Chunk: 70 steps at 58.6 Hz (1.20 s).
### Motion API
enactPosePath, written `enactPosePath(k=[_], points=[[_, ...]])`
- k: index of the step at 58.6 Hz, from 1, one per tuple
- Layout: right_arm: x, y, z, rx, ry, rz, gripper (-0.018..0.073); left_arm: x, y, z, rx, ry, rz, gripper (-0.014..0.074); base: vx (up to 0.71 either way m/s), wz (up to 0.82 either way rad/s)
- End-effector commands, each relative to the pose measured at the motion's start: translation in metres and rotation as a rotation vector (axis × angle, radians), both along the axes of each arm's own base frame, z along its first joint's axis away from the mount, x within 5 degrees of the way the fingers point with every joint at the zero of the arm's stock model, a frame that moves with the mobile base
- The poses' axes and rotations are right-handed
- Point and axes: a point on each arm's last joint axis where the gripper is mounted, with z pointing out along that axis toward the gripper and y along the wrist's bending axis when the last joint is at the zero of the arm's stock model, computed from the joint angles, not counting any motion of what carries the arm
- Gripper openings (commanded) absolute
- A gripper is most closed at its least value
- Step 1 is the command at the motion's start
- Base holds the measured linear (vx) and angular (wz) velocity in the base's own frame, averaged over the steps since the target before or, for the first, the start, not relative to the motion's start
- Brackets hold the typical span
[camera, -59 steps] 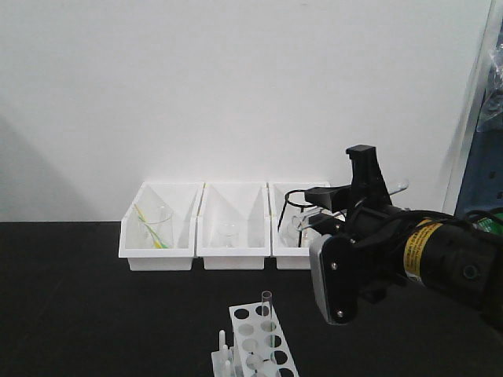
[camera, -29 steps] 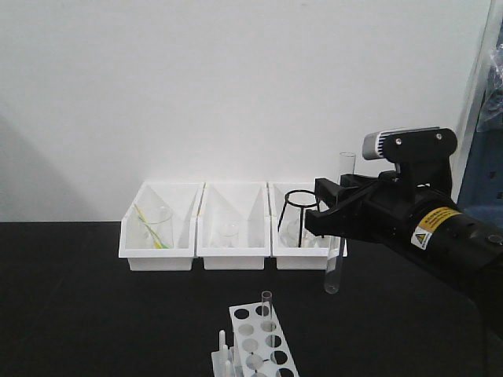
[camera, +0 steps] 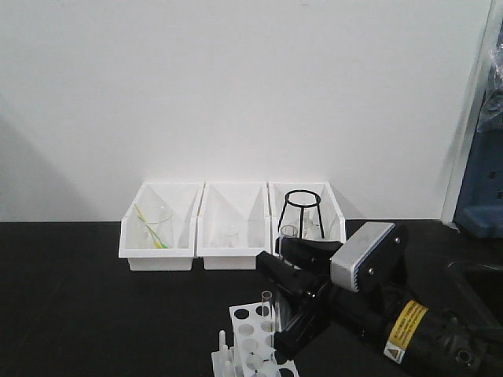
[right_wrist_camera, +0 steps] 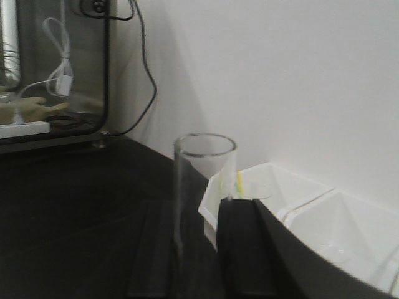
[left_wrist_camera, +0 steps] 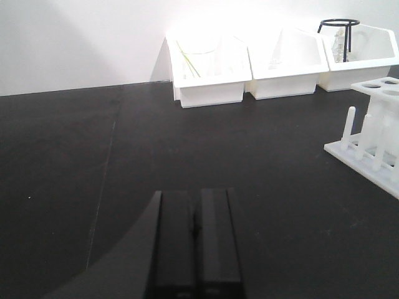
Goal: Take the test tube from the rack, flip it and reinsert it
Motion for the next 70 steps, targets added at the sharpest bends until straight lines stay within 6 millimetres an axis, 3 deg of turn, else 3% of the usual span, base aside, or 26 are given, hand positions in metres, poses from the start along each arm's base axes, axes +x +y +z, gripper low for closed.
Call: enactPosePath(k=[1,41,70], points=[[-0.003,0.005,0.020,0.121,-0.072,0.092,-0.0007,0.000,-0.001,0.009,-0.022,-0.089,-0.014,-0.0006,0.00,0.00],[0.020,0.021,-0.019,0.079,-0.054,0.161,-0.0007,0.000,-0.001,0.009,-0.022,-0.089,-0.014,-0.0006,0.00,0.00],[0.025,0.017,-0.018,0.077,-0.083,0.095,-0.0007,0.000,-0.001,0.009,-0.022,-0.089,-0.014,-0.0006,0.00,0.00]])
